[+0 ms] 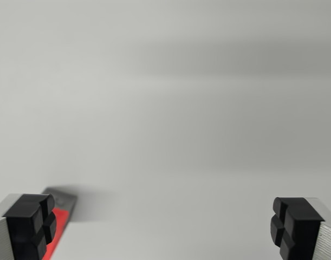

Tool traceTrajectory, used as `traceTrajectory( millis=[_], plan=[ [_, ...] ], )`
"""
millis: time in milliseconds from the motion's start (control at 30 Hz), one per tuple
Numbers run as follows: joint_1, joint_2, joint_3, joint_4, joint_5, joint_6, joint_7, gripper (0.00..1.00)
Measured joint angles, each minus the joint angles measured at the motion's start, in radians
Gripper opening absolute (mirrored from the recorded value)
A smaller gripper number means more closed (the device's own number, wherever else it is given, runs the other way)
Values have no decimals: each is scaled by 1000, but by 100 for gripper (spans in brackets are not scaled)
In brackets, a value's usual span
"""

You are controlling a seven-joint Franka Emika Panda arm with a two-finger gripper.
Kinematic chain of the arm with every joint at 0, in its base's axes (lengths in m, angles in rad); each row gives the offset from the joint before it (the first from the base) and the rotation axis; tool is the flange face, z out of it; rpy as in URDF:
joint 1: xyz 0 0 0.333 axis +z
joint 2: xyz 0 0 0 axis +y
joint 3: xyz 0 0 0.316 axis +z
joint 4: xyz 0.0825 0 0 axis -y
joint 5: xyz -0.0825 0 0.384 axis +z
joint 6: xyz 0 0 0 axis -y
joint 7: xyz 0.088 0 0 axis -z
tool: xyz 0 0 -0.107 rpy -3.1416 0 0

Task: Destack cube

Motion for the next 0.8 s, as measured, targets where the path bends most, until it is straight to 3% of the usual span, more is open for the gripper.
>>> traceTrajectory(
  millis=[800],
  plan=[
    [40, -62, 27, -171, 0, 94, 141, 100]
  ],
)
